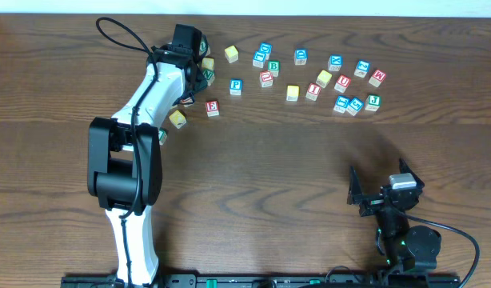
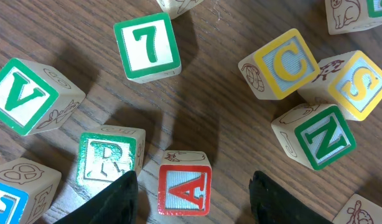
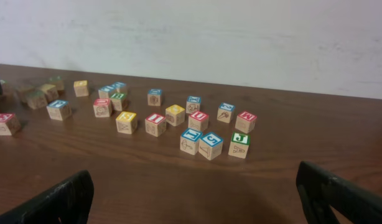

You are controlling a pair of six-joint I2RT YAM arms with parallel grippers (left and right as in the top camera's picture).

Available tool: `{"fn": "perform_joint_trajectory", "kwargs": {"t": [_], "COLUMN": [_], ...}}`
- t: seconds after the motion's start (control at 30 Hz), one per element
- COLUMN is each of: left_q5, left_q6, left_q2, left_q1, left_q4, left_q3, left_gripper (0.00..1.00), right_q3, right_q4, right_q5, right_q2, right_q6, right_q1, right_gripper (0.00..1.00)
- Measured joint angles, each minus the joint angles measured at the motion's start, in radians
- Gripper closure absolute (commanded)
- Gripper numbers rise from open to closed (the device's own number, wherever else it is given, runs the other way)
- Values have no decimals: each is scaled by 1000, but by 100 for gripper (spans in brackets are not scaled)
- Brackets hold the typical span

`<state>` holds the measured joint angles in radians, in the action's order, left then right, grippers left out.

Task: Spell out AI2
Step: 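Lower the left gripper and grasp the red A block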

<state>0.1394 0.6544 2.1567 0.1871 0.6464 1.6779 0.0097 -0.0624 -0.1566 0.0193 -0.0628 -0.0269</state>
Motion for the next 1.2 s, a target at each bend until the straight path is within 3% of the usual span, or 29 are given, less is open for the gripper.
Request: {"fn": "perform_joint_trajectory", "kwargs": {"t": [0.9, 1.2], "left_q5": [-3, -3], "left_q6": [0, -1], "left_q2": [56, 89], "left_q1": [5, 6], "left_q4": [-45, -45], "left_q3": [-14, -16], "left_gripper": [45, 60], "right_q3": [0, 0], "right_q4": [0, 0], "right_q5": [0, 0], "right_q2": [0, 0], "right_q6": [0, 0], "right_q1": [0, 0], "right_gripper": [1, 1]}}
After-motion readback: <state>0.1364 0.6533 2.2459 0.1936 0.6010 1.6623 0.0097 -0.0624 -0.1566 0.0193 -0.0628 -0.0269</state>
